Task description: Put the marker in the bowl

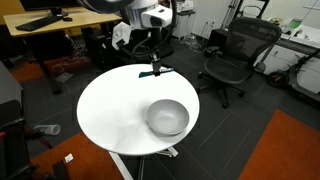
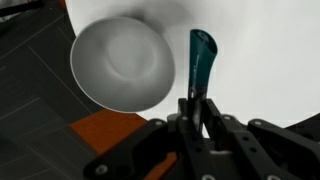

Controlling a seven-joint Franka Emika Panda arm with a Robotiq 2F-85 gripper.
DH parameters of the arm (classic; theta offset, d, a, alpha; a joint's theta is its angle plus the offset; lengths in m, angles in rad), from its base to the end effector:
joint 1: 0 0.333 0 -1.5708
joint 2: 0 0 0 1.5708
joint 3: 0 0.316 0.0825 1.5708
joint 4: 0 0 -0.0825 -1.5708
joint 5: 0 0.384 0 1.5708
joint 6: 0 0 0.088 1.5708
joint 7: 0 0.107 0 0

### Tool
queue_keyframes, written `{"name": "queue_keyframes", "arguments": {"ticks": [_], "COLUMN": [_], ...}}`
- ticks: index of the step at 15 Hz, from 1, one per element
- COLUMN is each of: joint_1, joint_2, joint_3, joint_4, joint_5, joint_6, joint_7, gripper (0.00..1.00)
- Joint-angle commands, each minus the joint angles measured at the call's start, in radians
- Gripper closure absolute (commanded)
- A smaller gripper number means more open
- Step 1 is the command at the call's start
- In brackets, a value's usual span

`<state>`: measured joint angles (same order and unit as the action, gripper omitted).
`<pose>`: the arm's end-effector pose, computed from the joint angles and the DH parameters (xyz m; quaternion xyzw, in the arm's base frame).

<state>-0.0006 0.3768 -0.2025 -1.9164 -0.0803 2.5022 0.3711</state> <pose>0.6324 -0.1214 0.3225 0.9623 -0.2421 0.1119 0.0541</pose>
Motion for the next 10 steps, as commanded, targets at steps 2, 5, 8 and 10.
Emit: {"name": "queue_keyframes", "arguments": {"ticks": [2,5,8,10], "joint_1": [-0.057,-0.086,-0.107,-0.118], "joint_2": [0.015,0.039,0.068,0.09], "joint_3": [0.003,0.0,-0.006,-0.01], "joint_4": [0.035,0.05,0.064,0.07], "joint_5": [0.008,0.014,0.014,0.013], "joint_6": [-0.028,-0.025,-0.025,-0.014], "joint_7": [-0.058,-0.068,-0.066,-0.062], "gripper": [0.95,0.95,0.95,0.95]}}
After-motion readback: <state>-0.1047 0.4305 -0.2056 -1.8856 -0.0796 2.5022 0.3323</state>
